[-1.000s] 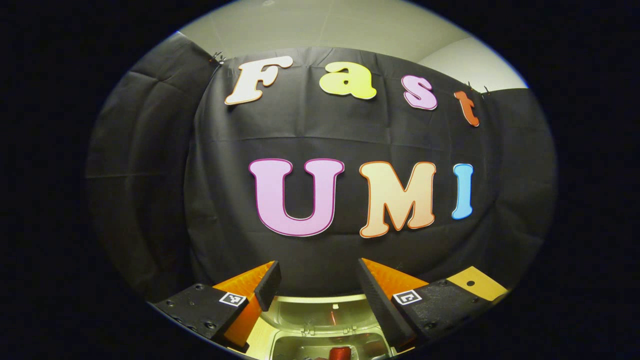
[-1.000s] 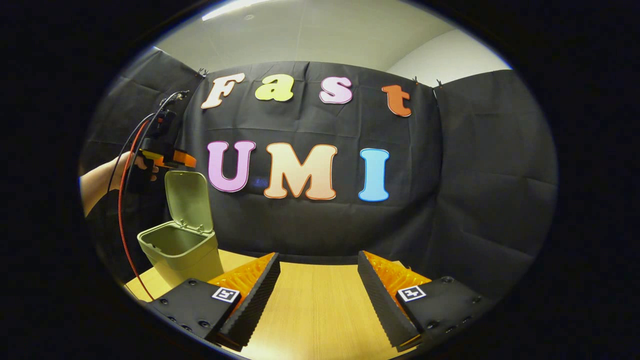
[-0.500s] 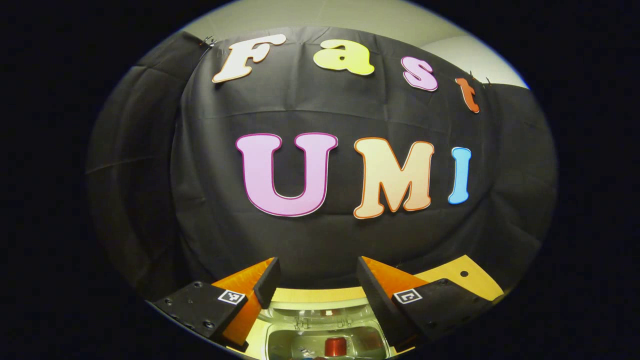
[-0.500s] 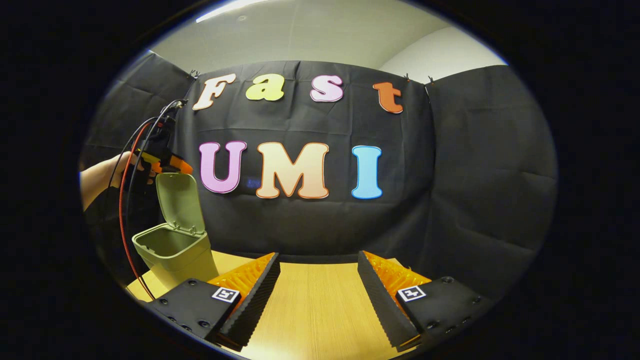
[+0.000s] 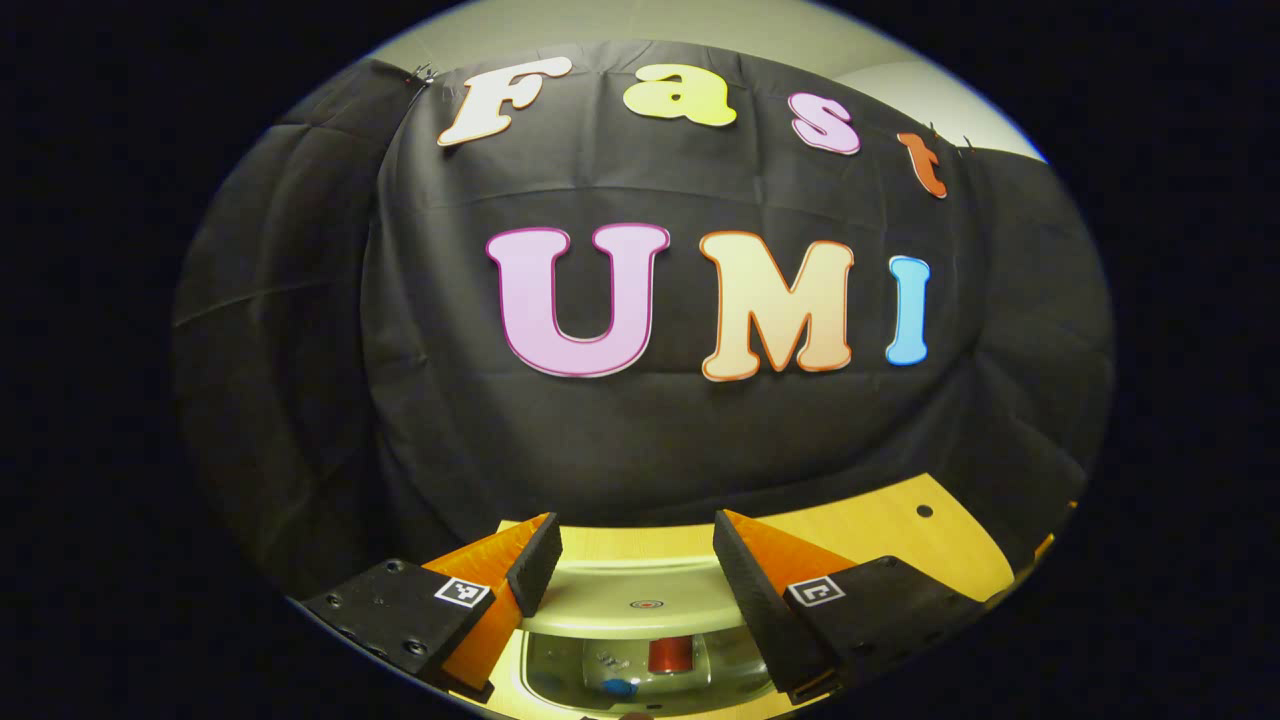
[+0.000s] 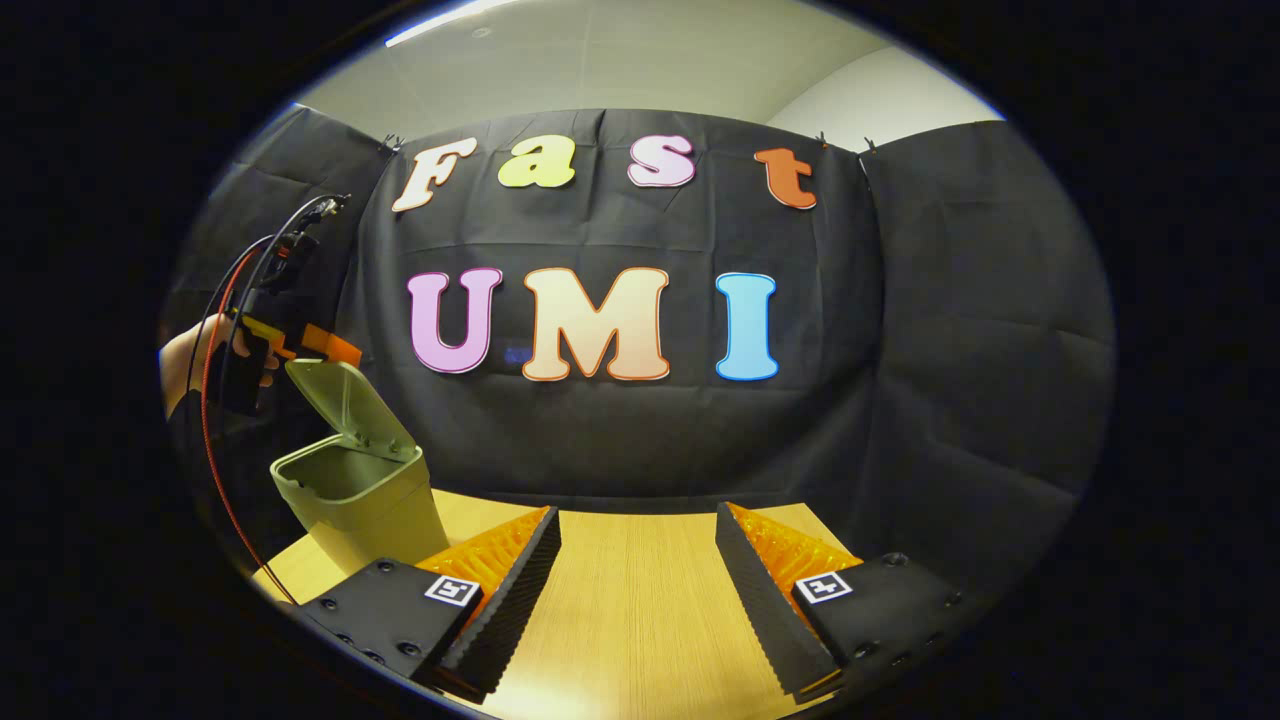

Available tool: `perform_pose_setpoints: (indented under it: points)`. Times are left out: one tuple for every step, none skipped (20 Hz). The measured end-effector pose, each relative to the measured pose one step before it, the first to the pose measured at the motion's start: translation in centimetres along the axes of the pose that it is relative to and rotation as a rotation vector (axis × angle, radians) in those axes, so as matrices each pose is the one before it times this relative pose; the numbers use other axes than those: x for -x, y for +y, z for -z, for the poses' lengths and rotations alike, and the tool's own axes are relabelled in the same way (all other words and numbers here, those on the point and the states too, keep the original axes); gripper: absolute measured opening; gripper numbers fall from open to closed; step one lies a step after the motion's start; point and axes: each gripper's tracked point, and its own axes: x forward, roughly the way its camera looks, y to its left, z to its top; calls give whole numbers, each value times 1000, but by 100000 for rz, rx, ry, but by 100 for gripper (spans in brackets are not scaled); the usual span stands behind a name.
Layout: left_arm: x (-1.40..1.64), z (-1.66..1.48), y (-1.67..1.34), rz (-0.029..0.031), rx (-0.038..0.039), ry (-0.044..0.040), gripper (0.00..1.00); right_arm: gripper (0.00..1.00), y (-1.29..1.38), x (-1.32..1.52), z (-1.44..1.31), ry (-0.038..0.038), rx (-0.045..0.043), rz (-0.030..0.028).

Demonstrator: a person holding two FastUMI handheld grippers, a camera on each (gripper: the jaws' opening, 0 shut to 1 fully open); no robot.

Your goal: Press the lid of the desktop garbage bin to open it, pick up the crumpled paper on the desktop and throw it into the bin, then pick up the pop can on the desktop and drop it into the bin, and finally close the garbage bin lid.

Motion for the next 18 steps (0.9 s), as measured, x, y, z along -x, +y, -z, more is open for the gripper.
perform_pose_setpoints:
  points:
    - [380,1029,-29,-490,601,874,92,98,212,32,250,818,-483,-887]
    - [375,1122,-162,-68,1299,6,92,98,136,-72,310,893,-142,-671]
    - [296,1290,-391,994,1486,736,92,98,68,-29,210,683,222,-237]
    - [184,1310,-389,1317,2018,1023,92,98,-47,-118,226,415,99,-109]
    - [169,1451,-157,1079,1923,1550,93,98,91,-34,55,315,-14,-576]
    - [128,1018,-115,199,1208,-3,93,98,196,-57,160,634,197,-666]
    - [83,863,-2,330,941,111,94,98,86,-127,113,528,542,-437]
    - [229,788,22,-298,136,317,94,98,46,-146,85,305,402,-429]
    - [82,370,54,-287,-100,-1720,94,98,92,-13,-6,462,112,-449]
    - [170,167,-45,-114,-50,-2088,94,98,112,-97,176,546,-22,-670]
    - [100,214,-15,-254,-471,-1371,91,98,23,-91,184,709,-34,-279]
    - [143,587,161,-646,-956,-301,92,98,41,4,116,433,7,-289]
    - [3,702,105,-641,-1546,491,93,98,18,18,16,167,-23,-225]
    - [147,777,123,-766,-1510,1346,93,98,-36,-24,32,28,-7,-102]
    - [185,-88,93,-396,-2987,-2119,92,98,-6,-21,94,212,133,38]
    - [44,-193,-111,251,-1886,-2045,94,98,-47,-51,246,539,126,72]
    - [26,300,63,-147,-345,426,93,98,-29,-88,181,617,4,-188]
    - [16,-209,45,-121,1249,-1742,94,98,36,-93,277,725,46,-178]
